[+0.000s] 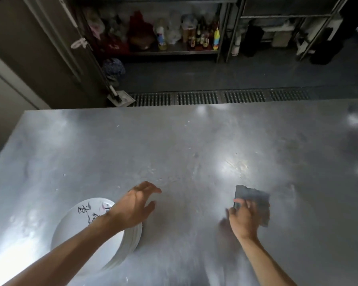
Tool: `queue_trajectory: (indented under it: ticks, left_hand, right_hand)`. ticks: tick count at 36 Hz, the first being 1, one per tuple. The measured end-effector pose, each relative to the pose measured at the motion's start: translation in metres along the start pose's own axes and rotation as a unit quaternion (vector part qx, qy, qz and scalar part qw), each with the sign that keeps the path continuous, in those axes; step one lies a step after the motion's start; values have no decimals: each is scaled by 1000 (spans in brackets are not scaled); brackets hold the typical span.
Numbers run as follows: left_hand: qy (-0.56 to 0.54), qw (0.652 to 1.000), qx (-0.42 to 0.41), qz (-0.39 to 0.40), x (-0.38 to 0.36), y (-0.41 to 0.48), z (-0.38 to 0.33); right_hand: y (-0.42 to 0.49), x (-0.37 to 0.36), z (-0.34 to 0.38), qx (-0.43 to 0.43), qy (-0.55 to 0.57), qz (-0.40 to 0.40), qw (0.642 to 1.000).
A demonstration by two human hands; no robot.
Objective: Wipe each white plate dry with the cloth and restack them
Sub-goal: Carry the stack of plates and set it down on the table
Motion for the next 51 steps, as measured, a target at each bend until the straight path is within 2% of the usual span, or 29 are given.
queue_trajectory:
  ticks: [4,8,11,14,19,24,28,32,37,44,51]
  left_hand:
    - [20,999,21,-40,28,-19,24]
    - [45,992,77,-92,56,-50,59]
    - [46,984,130,-114,70,-78,91]
    - [25,974,187,-124,78,-105,123]
    - [-53,958,265,-100,74,-142,163]
    - [-128,945,290,-80,57,-163,179]
    - [-229,907,339,-98,49,-168,180]
    - [-262,891,358,-92,45,-170,182]
    - [-344,850,390,-80,40,-172,179]
    - [-387,822,415,-55,40,-173,177]
    - [-415,774,478,-31,40,-171,178]
  right_hand:
    - [-44,-34,83,96,97,108,985]
    - [-95,-62,179,99,222,272,931]
    - [-133,-72,235,116,265,336,896]
    - [-156,-81,264,123,268,375,879]
    - [-166,-89,269,74,267,381,882]
    - [-176,-80,268,100,264,327,902]
    - [-185,-88,257,44,213,353,910]
    - [-190,-89,258,19,190,363,912]
    - [-199,-85,246,-84,152,386,906]
    - [-215,-74,251,-127,131,383,906]
    - [-218,-72,253,-152,135,380,902]
Point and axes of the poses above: each hand's wrist, its own y-axis towards the middle knuckle, its own x-axis out of the back of the hand, z = x × y, the point moved 5 cm from there along y, towards the middle knuckle, and after that the axes turned 13 degrees about -z, right-handed, at the moved point
